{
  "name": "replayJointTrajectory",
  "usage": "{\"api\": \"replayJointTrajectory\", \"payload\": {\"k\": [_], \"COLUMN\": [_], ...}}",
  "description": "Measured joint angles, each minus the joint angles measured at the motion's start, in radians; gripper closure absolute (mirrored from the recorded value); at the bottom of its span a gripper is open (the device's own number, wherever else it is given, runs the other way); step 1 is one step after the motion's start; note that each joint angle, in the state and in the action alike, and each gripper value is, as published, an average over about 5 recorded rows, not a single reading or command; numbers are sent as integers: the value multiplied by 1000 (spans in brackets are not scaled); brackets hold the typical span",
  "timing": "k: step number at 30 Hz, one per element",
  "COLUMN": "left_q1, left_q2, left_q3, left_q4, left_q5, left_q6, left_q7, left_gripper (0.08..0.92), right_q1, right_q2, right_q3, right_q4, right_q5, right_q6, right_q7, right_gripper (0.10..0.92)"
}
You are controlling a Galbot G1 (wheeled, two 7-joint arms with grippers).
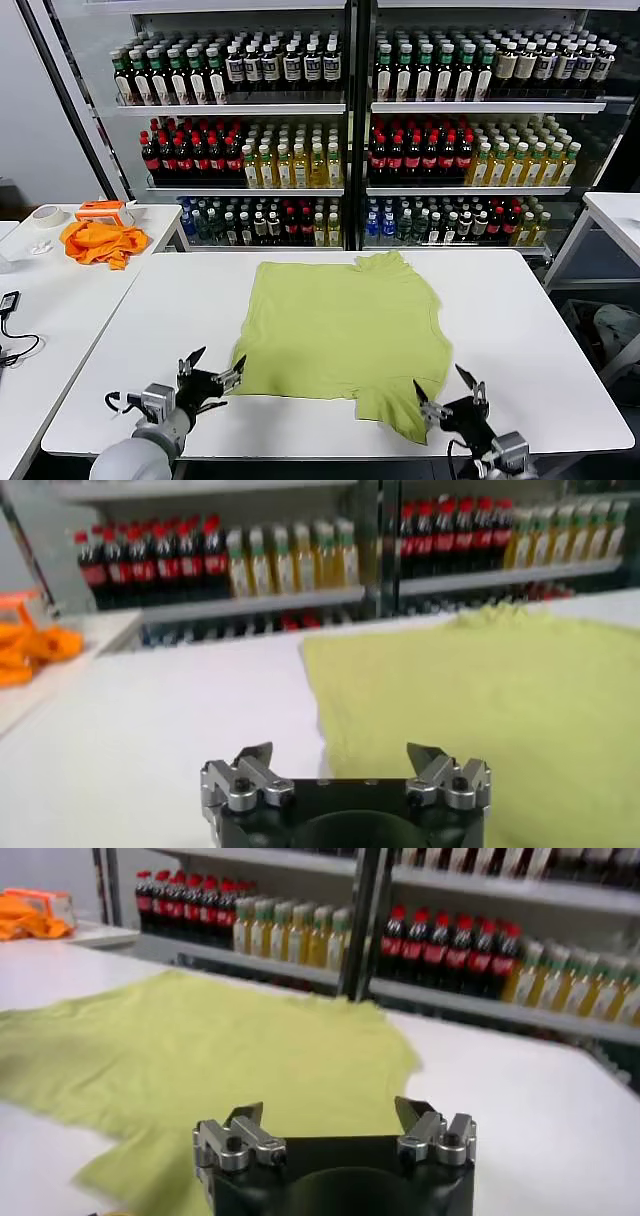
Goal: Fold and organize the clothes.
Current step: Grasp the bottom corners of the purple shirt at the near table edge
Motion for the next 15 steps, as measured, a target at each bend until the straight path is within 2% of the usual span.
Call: {"api": "replayJointTrajectory", "payload": {"k": [15], "left_q1": [13], "left_q2": [-11], "left_q3": [29], "left_q4": [15], "left_q5": [-26], "left_q6": [8], "left_q7": [-41], "left_gripper": [177], "right_q1": [4], "right_q2": [38], "right_q3": [-53], "right_q4": [-20], "right_q5": [13], "right_q6": [-3], "right_q7": [54], "right_gripper": [203]}}
